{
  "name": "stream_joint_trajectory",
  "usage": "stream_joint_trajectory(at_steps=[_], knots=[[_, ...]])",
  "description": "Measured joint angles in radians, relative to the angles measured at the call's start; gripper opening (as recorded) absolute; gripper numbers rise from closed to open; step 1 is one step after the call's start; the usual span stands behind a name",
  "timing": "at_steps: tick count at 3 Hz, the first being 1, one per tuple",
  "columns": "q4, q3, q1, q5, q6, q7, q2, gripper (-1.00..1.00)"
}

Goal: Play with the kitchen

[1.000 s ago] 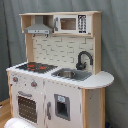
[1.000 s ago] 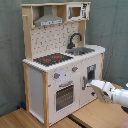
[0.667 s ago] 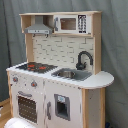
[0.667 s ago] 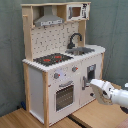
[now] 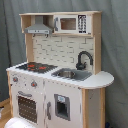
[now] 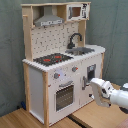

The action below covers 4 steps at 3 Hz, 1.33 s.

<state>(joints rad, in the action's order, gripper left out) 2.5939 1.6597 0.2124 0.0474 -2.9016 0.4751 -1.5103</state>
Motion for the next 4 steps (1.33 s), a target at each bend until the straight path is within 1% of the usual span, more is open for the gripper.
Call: stream_joint_trajectory(at_steps=[1,2,3,4], knots=[[0.043,0.035,0.025,-0.001,-0.008,0.086,-0.001,1.0],[0.051,0.067,0.089,-0.001,-0.049,0.156,-0.003,1.0],[0.056,0.076,0.165,-0.001,-0.111,0.182,-0.003,1.0],[0.055,0.075,0.246,0.0,-0.188,0.21,-0.003,1.0]])
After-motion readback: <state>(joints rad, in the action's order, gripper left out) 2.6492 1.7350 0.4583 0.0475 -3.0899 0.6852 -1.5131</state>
